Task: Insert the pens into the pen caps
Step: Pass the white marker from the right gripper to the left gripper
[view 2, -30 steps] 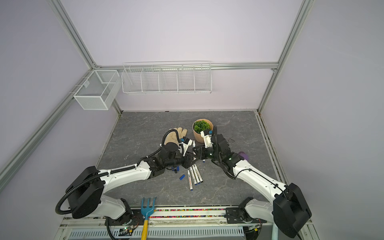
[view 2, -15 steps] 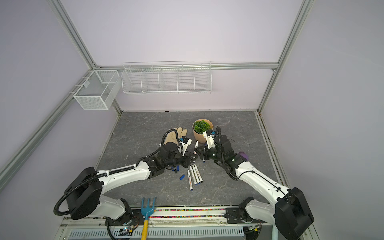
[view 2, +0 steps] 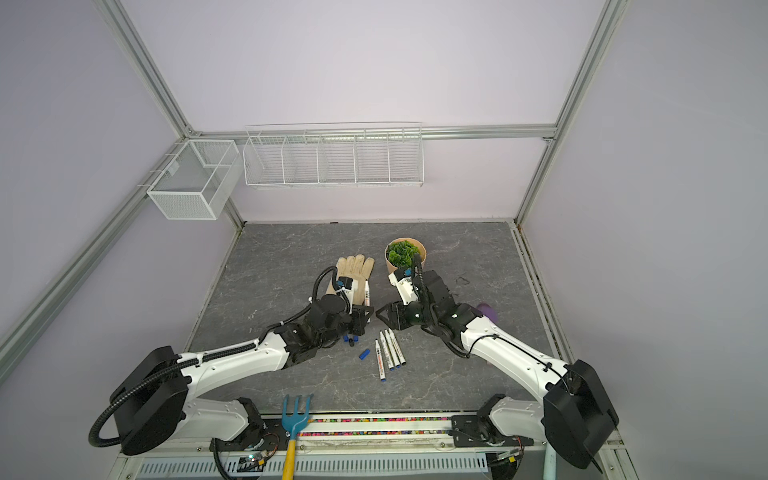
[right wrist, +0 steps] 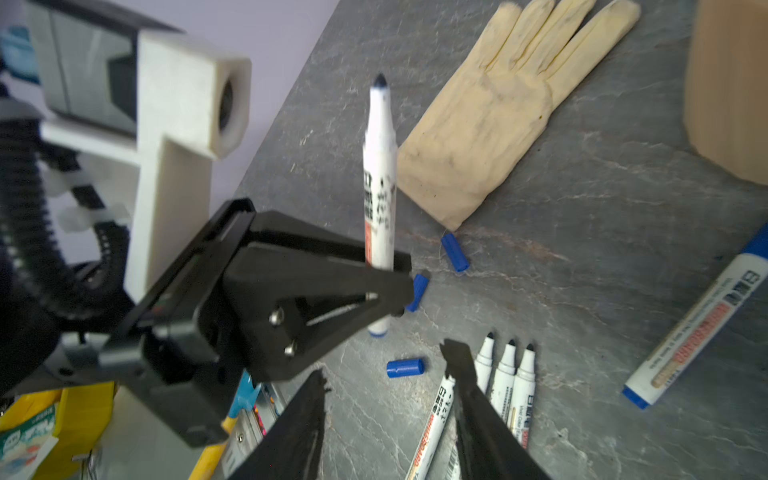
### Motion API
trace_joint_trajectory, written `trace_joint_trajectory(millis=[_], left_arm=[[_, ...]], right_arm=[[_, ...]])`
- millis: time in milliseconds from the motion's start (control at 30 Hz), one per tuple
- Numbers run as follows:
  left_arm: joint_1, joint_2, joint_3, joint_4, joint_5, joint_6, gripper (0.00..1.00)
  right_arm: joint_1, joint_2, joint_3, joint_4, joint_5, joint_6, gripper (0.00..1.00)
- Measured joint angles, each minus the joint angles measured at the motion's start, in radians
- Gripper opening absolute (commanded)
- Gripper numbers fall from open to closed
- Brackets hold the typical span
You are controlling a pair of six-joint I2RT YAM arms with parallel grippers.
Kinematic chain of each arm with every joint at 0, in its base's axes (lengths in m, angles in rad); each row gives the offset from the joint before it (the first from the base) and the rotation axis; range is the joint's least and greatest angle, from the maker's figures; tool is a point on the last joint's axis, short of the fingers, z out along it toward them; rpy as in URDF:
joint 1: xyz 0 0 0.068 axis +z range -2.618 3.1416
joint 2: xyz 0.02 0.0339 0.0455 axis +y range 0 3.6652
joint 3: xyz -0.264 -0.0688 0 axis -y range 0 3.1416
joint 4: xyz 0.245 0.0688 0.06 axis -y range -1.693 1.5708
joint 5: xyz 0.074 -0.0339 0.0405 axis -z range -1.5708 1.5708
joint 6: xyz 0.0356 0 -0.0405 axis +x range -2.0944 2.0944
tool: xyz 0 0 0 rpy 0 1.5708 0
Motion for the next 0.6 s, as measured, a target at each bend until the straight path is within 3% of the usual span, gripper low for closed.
trace_joint_trajectory(millis=[267,600], left_arm=[[0.0,-0.144,-0.046,-0.074,-0.274,-0.101,0.0],[0.012,-0.261,-0.131,-0.128,-0.419,-0.175,0.0]], right_arm=[[0.116,0.156,0.128,-0.132,0.055,-0.117,0.52],[0.259,0.354,0.215,-0.304,0.037,-0.277,0.53]])
